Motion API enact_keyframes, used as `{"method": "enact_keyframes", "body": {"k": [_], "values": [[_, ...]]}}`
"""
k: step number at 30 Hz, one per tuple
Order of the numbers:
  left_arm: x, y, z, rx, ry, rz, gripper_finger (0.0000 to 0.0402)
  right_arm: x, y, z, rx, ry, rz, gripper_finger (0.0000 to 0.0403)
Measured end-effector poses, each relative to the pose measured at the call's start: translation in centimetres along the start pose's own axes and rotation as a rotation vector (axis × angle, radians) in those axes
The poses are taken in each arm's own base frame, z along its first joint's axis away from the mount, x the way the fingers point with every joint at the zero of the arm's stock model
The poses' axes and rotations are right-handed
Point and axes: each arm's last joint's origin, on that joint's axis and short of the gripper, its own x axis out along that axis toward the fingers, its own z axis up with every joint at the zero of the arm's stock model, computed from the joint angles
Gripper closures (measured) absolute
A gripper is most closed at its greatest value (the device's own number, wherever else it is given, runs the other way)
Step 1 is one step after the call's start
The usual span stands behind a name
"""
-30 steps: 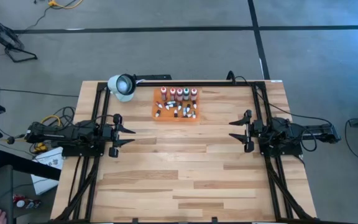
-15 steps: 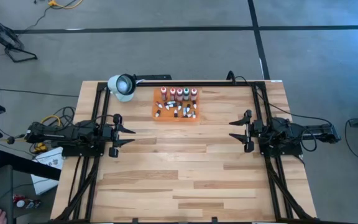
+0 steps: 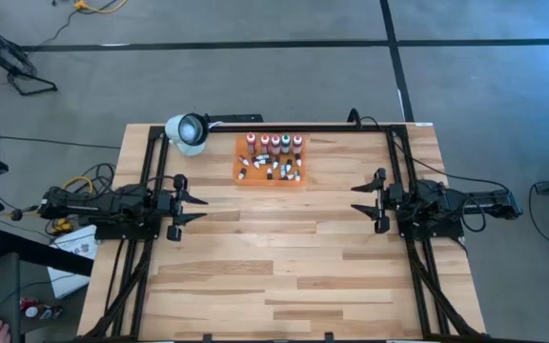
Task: Pick & Place food coloring
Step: Return to Home Position
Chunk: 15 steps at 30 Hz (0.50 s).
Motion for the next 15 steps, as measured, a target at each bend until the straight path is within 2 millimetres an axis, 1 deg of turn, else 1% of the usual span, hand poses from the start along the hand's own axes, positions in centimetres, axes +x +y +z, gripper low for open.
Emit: {"method": "enact_keyframes", "body": {"k": [15], "values": [[0.0, 0.0, 0.0, 0.009, 0.0, 0.0, 0.0264, 0.0, 0.0, 0.0, 0.0, 0.0, 0.0, 0.0178]]}}
